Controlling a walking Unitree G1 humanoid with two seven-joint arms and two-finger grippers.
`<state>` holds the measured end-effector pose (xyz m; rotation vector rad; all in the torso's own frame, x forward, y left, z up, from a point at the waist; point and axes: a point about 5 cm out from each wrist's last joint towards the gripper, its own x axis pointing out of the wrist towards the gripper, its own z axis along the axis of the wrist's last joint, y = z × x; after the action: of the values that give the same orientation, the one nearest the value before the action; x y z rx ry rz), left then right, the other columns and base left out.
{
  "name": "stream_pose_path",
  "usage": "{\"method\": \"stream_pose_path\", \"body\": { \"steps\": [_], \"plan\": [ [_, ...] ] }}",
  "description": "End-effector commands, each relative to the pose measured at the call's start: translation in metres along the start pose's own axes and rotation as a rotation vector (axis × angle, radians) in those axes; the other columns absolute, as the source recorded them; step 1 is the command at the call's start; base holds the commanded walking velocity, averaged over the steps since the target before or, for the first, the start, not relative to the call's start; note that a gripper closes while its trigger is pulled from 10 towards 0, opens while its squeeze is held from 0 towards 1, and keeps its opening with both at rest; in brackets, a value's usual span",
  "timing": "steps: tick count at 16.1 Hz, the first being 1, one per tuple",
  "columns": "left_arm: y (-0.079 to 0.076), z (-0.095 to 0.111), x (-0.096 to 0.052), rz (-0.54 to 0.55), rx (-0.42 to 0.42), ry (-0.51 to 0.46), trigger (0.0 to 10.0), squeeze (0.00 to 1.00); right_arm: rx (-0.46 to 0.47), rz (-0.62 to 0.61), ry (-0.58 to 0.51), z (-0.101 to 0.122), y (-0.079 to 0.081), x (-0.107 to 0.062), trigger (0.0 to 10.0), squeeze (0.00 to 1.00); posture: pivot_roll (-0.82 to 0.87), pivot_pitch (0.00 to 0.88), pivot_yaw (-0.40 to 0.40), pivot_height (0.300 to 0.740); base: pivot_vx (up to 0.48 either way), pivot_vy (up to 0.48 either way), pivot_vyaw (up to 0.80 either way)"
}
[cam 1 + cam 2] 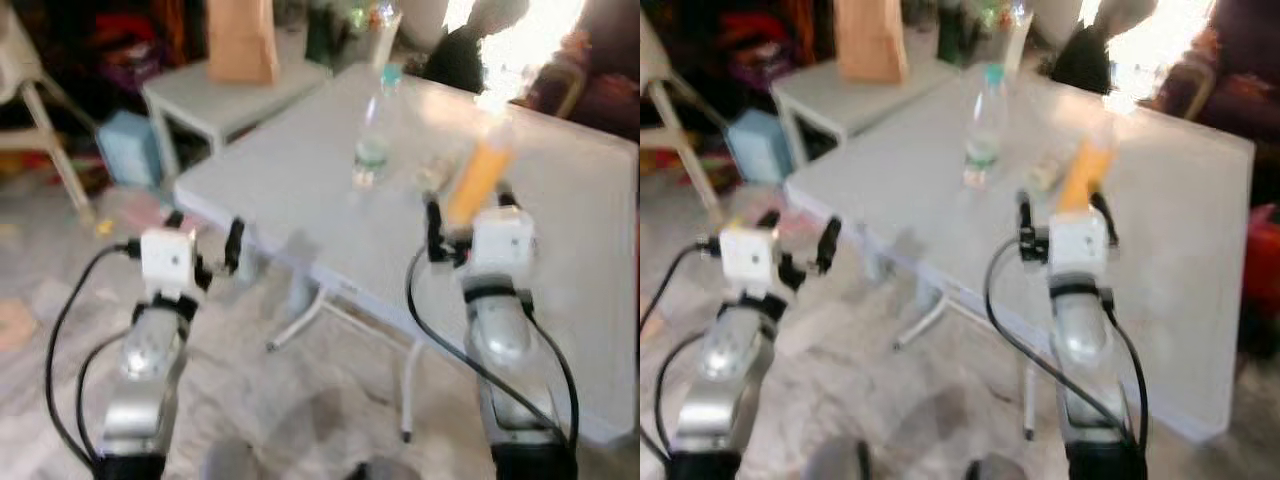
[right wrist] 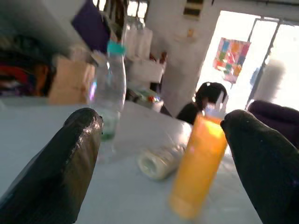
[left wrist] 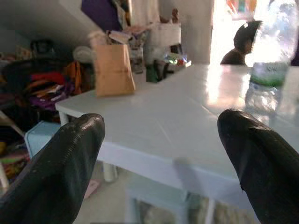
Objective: Restocking fridge
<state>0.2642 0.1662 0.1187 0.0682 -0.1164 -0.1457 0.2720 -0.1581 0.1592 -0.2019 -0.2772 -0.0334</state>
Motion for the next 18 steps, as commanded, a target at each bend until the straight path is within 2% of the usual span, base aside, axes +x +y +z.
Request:
{"method": "stream_pose_path", "body": {
  "steps": [1, 3, 9, 15, 18],
  "plan": [
    [0.000, 0.004, 0.005, -0.012, 0.003, -0.024, 10.0, 0.00, 0.001, 0.001, 0.006, 0.001, -0.002, 0.001, 10.0, 0.00, -0.02, 0.000, -0.033, 0.740, 0.420, 0.000, 0.00],
    [0.006, 0.005, 0.007, 0.005, 0.008, -0.034, 10.0, 0.00, -0.003, 0.005, 0.002, 0.002, -0.003, 0.004, 10.0, 0.00, -0.02, 0.000, -0.028, 0.740, 0.463, 0.000, 0.00],
    [0.008, 0.014, 0.013, -0.007, 0.027, -0.067, 10.0, 0.00, 0.000, 0.004, -0.012, 0.006, 0.001, 0.012, 10.0, 0.00, 0.00, 0.000, -0.021, 0.740, 0.480, 0.000, 0.00],
    [0.009, 0.018, 0.011, 0.003, 0.027, -0.079, 10.0, 0.00, 0.008, 0.018, -0.023, 0.010, 0.005, 0.015, 10.0, 0.00, -0.01, 0.000, -0.029, 0.740, 0.480, 0.000, 0.00],
    [0.005, 0.018, 0.009, 0.006, 0.026, -0.072, 10.0, 0.00, 0.010, 0.053, -0.025, 0.011, 0.011, 0.013, 10.0, 0.00, 0.00, 0.006, -0.031, 0.740, 0.105, 0.000, 0.00]
  ]
}}
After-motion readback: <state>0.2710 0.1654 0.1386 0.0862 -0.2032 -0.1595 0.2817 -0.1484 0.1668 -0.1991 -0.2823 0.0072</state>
